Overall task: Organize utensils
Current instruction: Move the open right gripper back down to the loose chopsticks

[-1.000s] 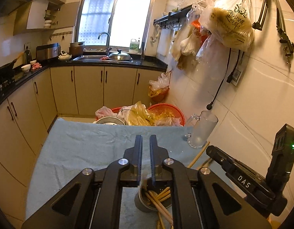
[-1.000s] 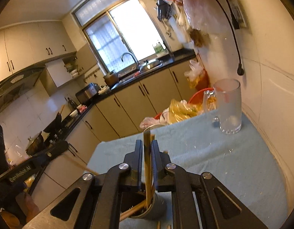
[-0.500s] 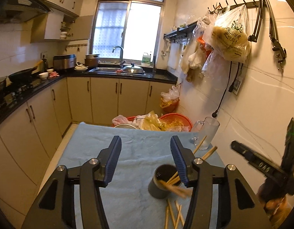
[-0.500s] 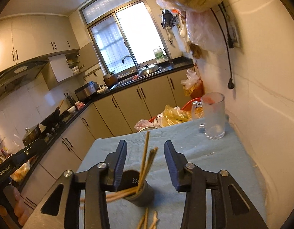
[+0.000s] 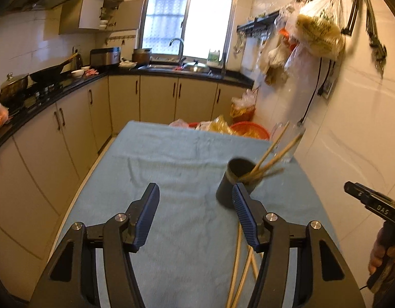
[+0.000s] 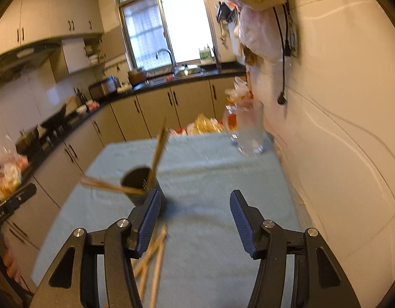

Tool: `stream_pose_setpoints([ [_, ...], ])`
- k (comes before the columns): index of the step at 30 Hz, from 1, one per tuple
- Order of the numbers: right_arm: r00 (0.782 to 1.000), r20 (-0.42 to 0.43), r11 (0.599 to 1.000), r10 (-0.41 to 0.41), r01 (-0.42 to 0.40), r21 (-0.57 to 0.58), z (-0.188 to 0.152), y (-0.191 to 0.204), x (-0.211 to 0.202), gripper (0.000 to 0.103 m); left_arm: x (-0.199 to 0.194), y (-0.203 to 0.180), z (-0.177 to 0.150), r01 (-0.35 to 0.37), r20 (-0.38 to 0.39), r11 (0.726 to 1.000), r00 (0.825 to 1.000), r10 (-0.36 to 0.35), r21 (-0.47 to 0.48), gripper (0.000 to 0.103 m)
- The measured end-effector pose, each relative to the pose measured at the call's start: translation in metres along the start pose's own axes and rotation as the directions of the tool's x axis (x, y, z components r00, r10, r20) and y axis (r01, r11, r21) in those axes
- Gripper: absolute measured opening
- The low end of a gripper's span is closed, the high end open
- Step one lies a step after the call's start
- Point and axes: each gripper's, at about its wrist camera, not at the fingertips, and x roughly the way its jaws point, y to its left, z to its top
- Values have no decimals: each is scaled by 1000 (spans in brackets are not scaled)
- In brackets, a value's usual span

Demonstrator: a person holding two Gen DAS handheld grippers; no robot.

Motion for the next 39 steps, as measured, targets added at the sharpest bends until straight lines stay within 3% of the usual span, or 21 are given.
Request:
stream_pose_setpoints([
  [16,978,-206,999,31,-26,24,-84,2,37,61,29,-4,-57,-49,-134,998,990,53,37,60],
  [21,961,-267,996,76,-87,-29,-109,28,57,61,60,-5,-89,-25,-241,997,970,43,78,60],
  [25,952,-296,984,80,-123,-130,-127,58,69,54,84,-15,-113,32,-326,992,945,9,120,60],
  [33,950,-309,967,34,-110,-230,-140,89,95,47,113,-42,-125,128,-392,982,918,-64,139,60],
  [35,949,-314,969,20,-96,-229,-140,88,100,42,119,-49,-124,138,-394,979,916,-70,147,58],
  [37,947,-322,972,12,-87,-219,-140,85,105,36,129,-58,-123,144,-410,975,910,-64,167,45],
  [39,945,-326,975,3,-76,-211,-139,82,110,31,138,-66,-125,145,-432,973,900,-56,177,39],
])
